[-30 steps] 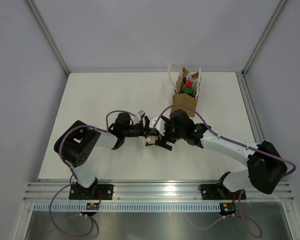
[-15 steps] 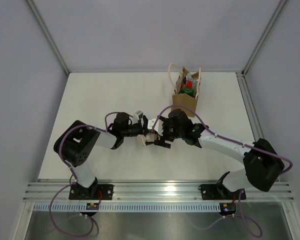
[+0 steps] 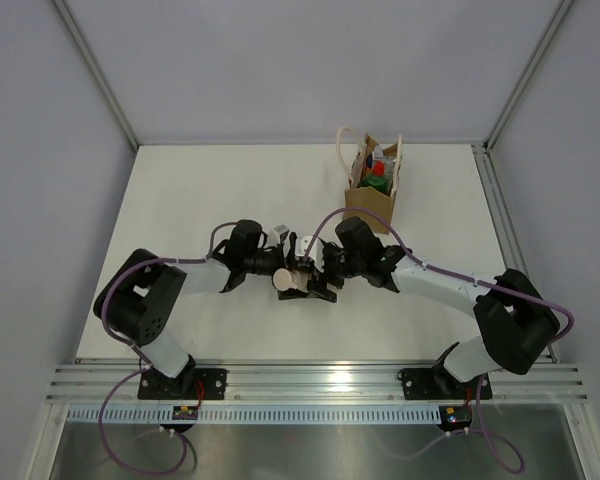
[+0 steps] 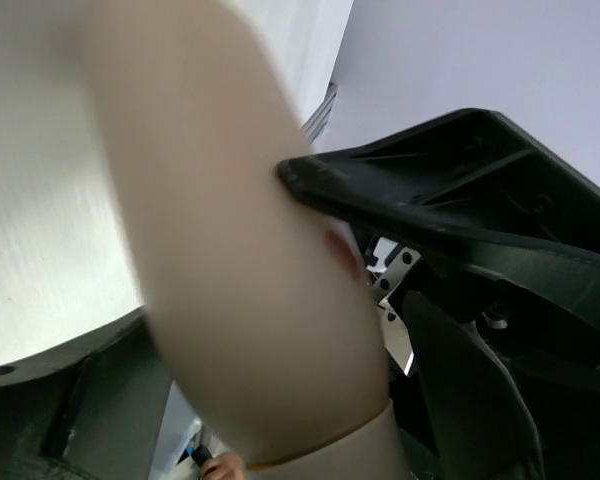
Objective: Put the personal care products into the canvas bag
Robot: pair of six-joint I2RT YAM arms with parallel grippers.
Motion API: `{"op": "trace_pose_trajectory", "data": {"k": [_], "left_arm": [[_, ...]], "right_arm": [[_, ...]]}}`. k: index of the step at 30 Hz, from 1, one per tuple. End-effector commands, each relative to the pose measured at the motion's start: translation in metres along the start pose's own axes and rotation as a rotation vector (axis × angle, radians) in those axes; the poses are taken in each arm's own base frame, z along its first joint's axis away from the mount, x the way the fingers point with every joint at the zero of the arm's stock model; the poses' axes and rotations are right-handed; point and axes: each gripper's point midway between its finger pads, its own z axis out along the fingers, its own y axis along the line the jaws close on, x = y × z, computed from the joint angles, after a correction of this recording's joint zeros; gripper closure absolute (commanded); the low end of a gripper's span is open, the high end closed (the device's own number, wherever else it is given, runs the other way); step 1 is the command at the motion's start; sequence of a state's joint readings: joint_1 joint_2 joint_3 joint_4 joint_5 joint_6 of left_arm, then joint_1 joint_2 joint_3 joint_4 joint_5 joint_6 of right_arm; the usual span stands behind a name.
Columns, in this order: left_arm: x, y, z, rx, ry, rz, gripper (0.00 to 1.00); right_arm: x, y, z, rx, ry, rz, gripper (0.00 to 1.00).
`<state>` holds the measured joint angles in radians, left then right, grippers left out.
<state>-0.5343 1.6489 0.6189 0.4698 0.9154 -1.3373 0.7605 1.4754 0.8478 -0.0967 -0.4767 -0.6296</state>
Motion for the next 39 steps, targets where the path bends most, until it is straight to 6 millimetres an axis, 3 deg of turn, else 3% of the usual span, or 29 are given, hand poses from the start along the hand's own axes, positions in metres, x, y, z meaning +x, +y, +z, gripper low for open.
{"op": "trace_pose_trajectory", "data": {"k": [1,2,10,23,27,28,34,39], "left_arm": [[0.020,-0.060,-0.018,0.099,0.092,0.275,0.01],[0.021,-0.052,-0.019,0.059,0.095,0.269,0.01],[0.012,-0.064,-0.023,-0.006,0.067,0.301,0.01],[0.005,-0.043,-0.032,-0.111,0.044,0.294,0.01],[0.004,-0.055,-0.031,-0.076,0.037,0.301,0.01],[0.003,-0.060,-0.031,-0.058,0.032,0.301,0.01],[0.006,-0.065,-0.024,-0.015,0.055,0.265,0.01],[0.006,-0.072,-0.017,0.011,0.059,0.248,0.01]], "right_arm": [[-0.020,-0.028,-0.004,0.045,-0.098,0.075,1.00],[-0.019,-0.028,-0.005,0.042,-0.101,0.083,1.00],[-0.027,-0.027,-0.007,0.004,-0.175,0.098,1.00],[0.006,-0.036,0.010,-0.020,-0.132,0.116,0.96],[0.014,-0.039,0.014,-0.005,-0.115,0.117,0.84],[0.016,-0.040,0.016,-0.001,-0.111,0.121,0.74],[0.010,-0.046,0.019,0.023,-0.114,0.103,0.40],[0.004,-0.049,0.024,0.052,-0.109,0.088,0.26]]}}
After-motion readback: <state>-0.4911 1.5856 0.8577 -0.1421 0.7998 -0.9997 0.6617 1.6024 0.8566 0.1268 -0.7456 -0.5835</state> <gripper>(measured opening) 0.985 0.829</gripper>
